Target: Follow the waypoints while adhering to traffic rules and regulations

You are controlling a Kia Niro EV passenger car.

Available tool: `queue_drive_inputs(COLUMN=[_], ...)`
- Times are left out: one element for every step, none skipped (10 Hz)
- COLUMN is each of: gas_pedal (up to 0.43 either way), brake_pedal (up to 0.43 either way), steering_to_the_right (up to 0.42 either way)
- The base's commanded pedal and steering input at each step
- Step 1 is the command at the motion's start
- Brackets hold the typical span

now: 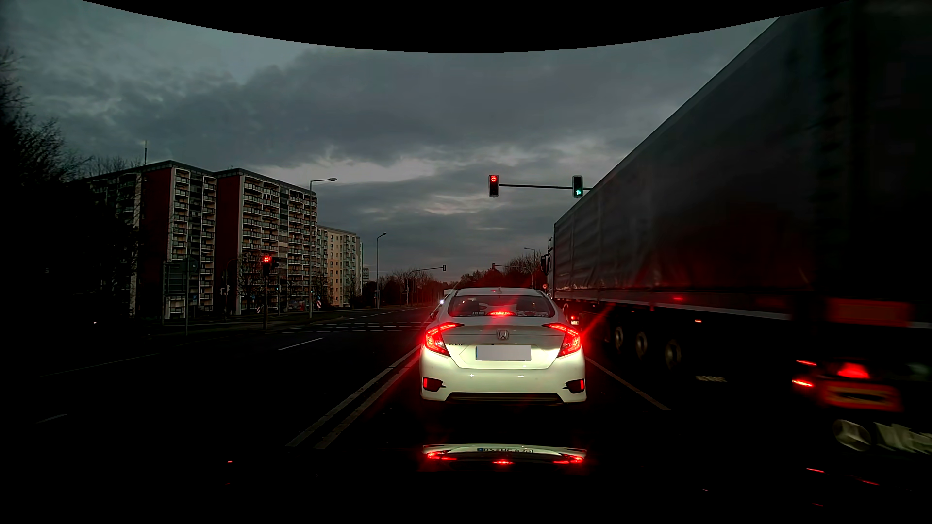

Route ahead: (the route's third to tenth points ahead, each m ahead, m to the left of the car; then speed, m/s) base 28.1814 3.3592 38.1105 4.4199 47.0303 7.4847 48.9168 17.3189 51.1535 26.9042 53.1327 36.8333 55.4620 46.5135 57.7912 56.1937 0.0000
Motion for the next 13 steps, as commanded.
queue_drive_inputs(gas_pedal=[0.000,0.000,0.000,0.000,0.000,0.000,0.000,0.000,0.000,0.000,0.000,0.000,0.000], brake_pedal=[0.335,0.335,0.335,0.335,0.335,0.335,0.335,0.335,0.335,0.335,0.329,0.335,0.335], steering_to_the_right=[-0.005,-0.005,-0.005,-0.005,-0.005,-0.005,-0.005,-0.005,-0.005,-0.005,-0.005,-0.005,-0.005])
